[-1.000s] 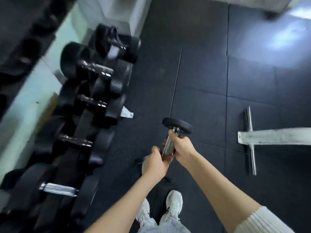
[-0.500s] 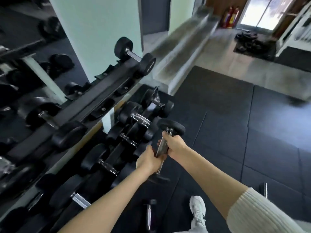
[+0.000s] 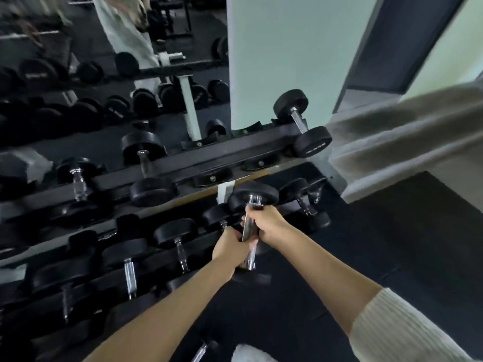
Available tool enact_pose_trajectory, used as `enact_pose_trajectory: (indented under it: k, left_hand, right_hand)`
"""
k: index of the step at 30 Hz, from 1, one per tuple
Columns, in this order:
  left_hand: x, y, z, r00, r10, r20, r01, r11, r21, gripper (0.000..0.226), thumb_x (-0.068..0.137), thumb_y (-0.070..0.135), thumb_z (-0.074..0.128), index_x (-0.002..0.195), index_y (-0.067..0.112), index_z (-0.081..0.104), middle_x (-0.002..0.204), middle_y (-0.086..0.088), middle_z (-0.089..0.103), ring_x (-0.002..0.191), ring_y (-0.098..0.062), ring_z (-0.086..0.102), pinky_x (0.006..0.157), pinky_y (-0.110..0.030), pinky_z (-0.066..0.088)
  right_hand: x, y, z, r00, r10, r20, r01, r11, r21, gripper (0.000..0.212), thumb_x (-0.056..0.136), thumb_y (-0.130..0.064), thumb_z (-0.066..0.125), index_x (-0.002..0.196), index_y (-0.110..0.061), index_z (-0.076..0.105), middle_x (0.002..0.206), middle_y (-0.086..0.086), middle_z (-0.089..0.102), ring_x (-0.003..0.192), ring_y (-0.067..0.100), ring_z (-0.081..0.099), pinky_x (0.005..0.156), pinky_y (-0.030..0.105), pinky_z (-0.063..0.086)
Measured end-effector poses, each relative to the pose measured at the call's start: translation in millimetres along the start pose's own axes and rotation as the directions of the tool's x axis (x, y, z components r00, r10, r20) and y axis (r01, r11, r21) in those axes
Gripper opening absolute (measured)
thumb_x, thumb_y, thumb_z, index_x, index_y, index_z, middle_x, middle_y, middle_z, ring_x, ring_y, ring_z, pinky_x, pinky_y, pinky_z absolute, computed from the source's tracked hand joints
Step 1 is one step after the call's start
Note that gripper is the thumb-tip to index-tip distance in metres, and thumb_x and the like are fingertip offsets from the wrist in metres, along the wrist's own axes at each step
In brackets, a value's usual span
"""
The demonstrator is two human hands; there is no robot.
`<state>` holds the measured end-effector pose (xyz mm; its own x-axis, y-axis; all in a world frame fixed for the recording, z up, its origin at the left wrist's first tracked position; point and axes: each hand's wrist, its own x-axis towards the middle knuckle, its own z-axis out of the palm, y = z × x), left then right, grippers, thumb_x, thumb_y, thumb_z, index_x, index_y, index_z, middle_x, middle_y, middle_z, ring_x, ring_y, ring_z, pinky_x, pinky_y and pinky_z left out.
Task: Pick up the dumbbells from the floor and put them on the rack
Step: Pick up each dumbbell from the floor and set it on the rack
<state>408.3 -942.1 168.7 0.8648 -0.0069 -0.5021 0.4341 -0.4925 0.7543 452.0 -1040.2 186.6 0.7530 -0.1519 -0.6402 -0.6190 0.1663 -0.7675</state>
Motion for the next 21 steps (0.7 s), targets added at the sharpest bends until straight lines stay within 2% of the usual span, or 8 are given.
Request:
enact_pose_trajectory:
  k: [3,6,10,12,15,16,18,21]
  left_hand:
    - [26.9,11.4,0.3,0.995,-0.028,-0.095,0.021,0.997,-0.074,0.037,0.079,0.04,0.068,0.064,0.009,0.053,0.049,0.002,0.048,0.045,-0.016,0.047,0.05,-0.026,0.036]
    - [61.1,23.9,-2.4,0.986,-0.057,-0.159,0.036,0.99,-0.135,0.035,0.081,0.038,0.067,0.073,0.006,0.056,0.051,0.003,0.047,0.048,-0.015,0.046,0.052,-0.026,0.034]
    - [119.5,40.8,-9.2,0.972,-0.108,-0.208,0.066,0.977,-0.201,0.035,0.079,0.039,0.067,0.078,0.006,0.054,0.056,0.002,0.05,0.052,-0.015,0.049,0.054,-0.028,0.038]
    - [148.9,51.0,-15.6,0.962,-0.145,-0.229,0.093,0.97,-0.223,0.035,0.08,0.039,0.068,0.086,0.009,0.051,0.065,0.003,0.053,0.059,-0.013,0.05,0.053,-0.026,0.038]
    - [188.1,65.8,-26.2,0.953,-0.197,-0.23,0.138,0.959,-0.247,0.033,0.082,0.041,0.066,0.09,0.015,0.048,0.073,0.004,0.055,0.063,-0.012,0.051,0.055,-0.026,0.04]
    - [200.1,71.2,-30.8,0.949,-0.209,-0.236,0.147,0.956,-0.254,0.033,0.081,0.042,0.066,0.09,0.015,0.047,0.073,0.004,0.055,0.063,-0.012,0.051,0.055,-0.026,0.04]
    - [231.2,79.7,-41.4,0.936,-0.239,-0.257,0.167,0.948,-0.271,0.034,0.082,0.042,0.065,0.09,0.015,0.047,0.072,0.005,0.055,0.061,-0.012,0.051,0.057,-0.028,0.041]
    - [269.4,88.6,-57.0,0.919,-0.283,-0.275,0.208,0.94,-0.271,0.035,0.083,0.044,0.063,0.091,0.015,0.047,0.071,0.006,0.053,0.059,-0.011,0.049,0.052,-0.027,0.037]
  right_hand:
    - [32.2,-22.9,6.3,0.996,0.0,0.092,0.002,1.0,-0.022,0.018,0.093,-0.011,0.056,0.076,-0.006,0.055,0.068,0.01,0.057,0.06,0.021,0.057,0.07,0.038,0.053]
    - [70.2,-44.4,18.2,0.989,-0.031,0.145,0.043,0.996,-0.08,0.017,0.093,-0.01,0.055,0.077,-0.005,0.054,0.068,0.01,0.056,0.06,0.021,0.057,0.064,0.034,0.052]
    - [126.5,-75.2,34.6,0.982,-0.028,0.185,0.058,0.985,-0.16,0.016,0.092,-0.011,0.056,0.078,-0.004,0.056,0.071,0.011,0.058,0.061,0.022,0.059,0.064,0.034,0.053]
    - [154.6,-91.5,43.4,0.982,-0.014,0.19,0.055,0.976,-0.213,0.014,0.092,-0.013,0.058,0.089,0.0,0.059,0.07,0.01,0.059,0.061,0.02,0.06,0.061,0.031,0.052]
    - [196.4,-110.9,59.8,0.974,0.021,0.227,0.033,0.972,-0.232,0.025,0.093,-0.013,0.057,0.111,0.004,0.057,0.074,0.01,0.06,0.063,0.019,0.06,0.076,0.039,0.055]
    - [210.5,-117.0,66.2,0.969,0.026,0.244,0.034,0.97,-0.24,0.024,0.093,-0.012,0.056,0.111,0.003,0.057,0.075,0.01,0.06,0.065,0.02,0.06,0.082,0.041,0.054]
    - [241.7,-131.6,81.6,0.96,0.04,0.276,0.032,0.967,-0.253,0.012,0.094,-0.011,0.055,0.096,0.0,0.058,0.076,0.01,0.059,0.067,0.02,0.059,0.088,0.042,0.052]
    - [278.0,-149.7,102.2,0.952,0.062,0.3,0.027,0.958,-0.284,0.015,0.094,-0.012,0.054,0.08,-0.009,0.056,0.075,0.009,0.058,0.067,0.02,0.059,0.082,0.04,0.051]
